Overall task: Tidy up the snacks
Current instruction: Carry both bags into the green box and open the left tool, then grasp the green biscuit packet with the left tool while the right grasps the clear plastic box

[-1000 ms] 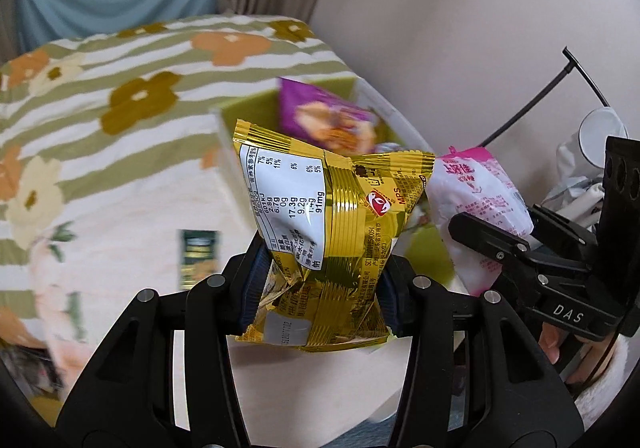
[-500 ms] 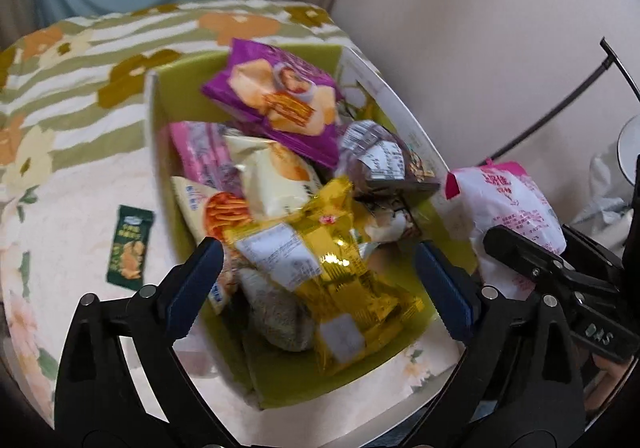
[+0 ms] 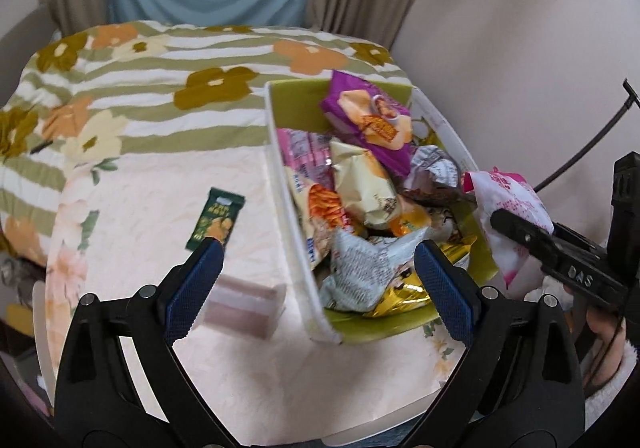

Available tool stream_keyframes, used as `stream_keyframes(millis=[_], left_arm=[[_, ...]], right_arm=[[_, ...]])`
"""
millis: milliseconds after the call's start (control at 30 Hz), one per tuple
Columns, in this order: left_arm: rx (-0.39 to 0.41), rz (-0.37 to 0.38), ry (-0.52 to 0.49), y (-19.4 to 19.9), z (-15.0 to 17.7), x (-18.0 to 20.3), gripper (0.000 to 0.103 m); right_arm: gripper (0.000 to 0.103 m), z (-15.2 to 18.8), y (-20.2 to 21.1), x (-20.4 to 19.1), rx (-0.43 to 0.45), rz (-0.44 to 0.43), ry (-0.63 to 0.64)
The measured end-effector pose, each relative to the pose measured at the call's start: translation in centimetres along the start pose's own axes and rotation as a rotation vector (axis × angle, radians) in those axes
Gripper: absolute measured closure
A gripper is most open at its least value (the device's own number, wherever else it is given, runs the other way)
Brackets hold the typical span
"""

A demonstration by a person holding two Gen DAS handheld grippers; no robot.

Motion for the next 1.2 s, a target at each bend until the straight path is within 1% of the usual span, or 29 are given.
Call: stream_keyframes(millis=[67, 100, 133, 167, 200, 267, 400, 567, 667, 800, 900, 1133, 1200], left_arm=[[-0.002, -0.009, 0.011, -0.1, 0.3, -0.6, 0.007], [-0.002, -0.016, 0.018, -0.1, 0.4, -1.0, 0.007], [0.000, -0.021, 0.021, 0.0, 0.6, -1.2, 0.007], [0.001, -0.024, 0.023, 0.1, 0.7, -1.4, 0.007], [0.001, -0.026, 0.025, 0.2, 0.9, -1.6, 0.007], [0.005, -0.031, 0.027, 0.3, 1.1, -2.0, 0.007], [0.010, -0.040, 0.032, 0.5, 1.4, -2.6, 0.007], [0.019, -0.027, 0.046, 1.3, 1.3, -3.5, 0.007], [0.038, -0.020, 0.043, 2.4, 0.8, -4.2, 0.007], [0.063, -0.023, 0.036, 3.7, -0.5, -5.6, 0.007], [0.077, -0.031, 0.026, 4.5, -1.7, -6.9, 0.007], [0.073, -0.025, -0.001, 5.8, -4.3, -10.0, 0.007], [0.066, -0.019, -0.017, 5.9, -5.0, -11.0, 0.007]], right_arm=[[0.050, 0.1, -0.5, 0.5, -0.001, 0.027, -0.009], [0.040, 0.2, -0.8, 0.9, -0.006, 0.043, -0.012], [0.033, 0.4, -0.9, 1.2, -0.006, 0.053, -0.015], [0.017, 0.4, -0.8, 1.3, -0.001, 0.057, -0.017], [0.009, 0.5, -0.7, 1.4, 0.012, 0.058, -0.018], [0.009, 0.5, -0.2, 1.6, 0.033, 0.062, -0.017], [0.009, 0.7, 0.2, 1.2, 0.041, 0.059, 0.007], [0.009, 0.3, 0.9, 0.1, 0.060, 0.081, 0.052], [0.009, -0.1, 1.3, -0.7, 0.067, 0.079, 0.062], [0.009, -0.7, 2.0, -2.6, 0.054, 0.067, 0.074], [0.009, -1.4, 2.6, -4.3, 0.073, 0.043, 0.069], [0.009, -2.8, 2.6, -9.1, 0.086, 0.077, 0.074], [0.009, -3.2, 2.2, -10.7, 0.088, 0.075, 0.059]])
Point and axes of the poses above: each gripper's, at about its wrist camera, not at the fingertips, and y roughly against the way its jaws point, x to its right, z to its underside, the point moved 10 cm from there along -y, roughly the way its jaws point, and after that the axes turned 15 degrees about y, right-handed, at the moved point
